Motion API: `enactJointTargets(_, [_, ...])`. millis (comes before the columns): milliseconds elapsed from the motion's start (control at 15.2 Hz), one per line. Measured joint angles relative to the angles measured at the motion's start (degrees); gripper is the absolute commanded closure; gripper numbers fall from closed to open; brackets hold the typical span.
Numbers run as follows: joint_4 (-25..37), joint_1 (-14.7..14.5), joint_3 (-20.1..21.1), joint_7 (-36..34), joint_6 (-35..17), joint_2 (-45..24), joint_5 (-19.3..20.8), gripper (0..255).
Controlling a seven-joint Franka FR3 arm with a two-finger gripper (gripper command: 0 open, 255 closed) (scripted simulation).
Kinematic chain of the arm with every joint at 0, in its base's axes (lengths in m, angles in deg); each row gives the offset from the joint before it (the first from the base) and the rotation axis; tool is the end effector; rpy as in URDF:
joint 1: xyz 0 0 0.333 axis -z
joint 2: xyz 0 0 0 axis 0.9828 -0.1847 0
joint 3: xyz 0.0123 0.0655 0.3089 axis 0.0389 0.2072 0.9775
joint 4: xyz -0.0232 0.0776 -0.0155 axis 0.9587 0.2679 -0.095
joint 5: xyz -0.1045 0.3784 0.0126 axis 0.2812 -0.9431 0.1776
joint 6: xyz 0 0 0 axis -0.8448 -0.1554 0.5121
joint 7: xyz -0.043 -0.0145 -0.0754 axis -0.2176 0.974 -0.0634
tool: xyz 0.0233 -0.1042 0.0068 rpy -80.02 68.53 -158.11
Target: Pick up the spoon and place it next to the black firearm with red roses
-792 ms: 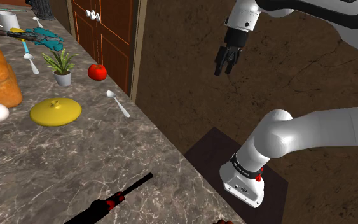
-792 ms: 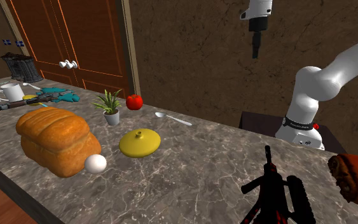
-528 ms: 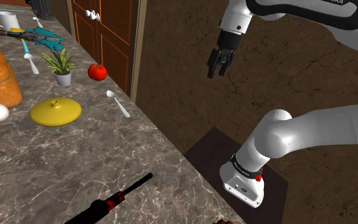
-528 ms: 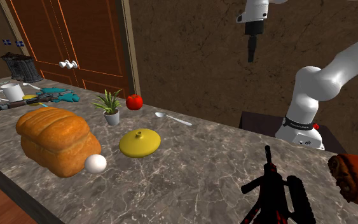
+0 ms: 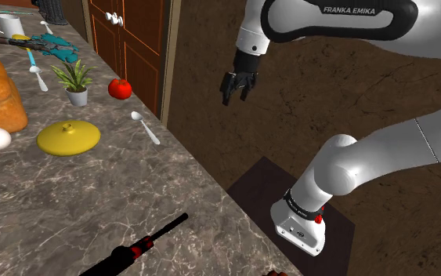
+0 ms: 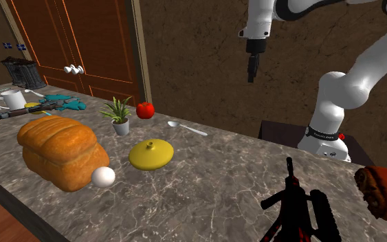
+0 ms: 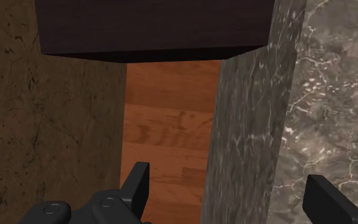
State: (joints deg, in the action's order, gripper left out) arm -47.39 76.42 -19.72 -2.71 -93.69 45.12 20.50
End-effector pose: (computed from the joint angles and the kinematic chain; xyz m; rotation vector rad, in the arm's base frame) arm 0.3664 0.0779 0.5190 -3.1229 0.1308 0.0761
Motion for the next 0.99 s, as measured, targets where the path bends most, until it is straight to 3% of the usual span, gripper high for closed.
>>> enactJointTargets(528, [5.2, -0.4, 7.9, -9.6, -12.3, -14.8, 3.0, 0])
enactJointTargets(990, [12.2, -0.4, 12.7, -19.7, -20.3, -29.2, 11.2, 0])
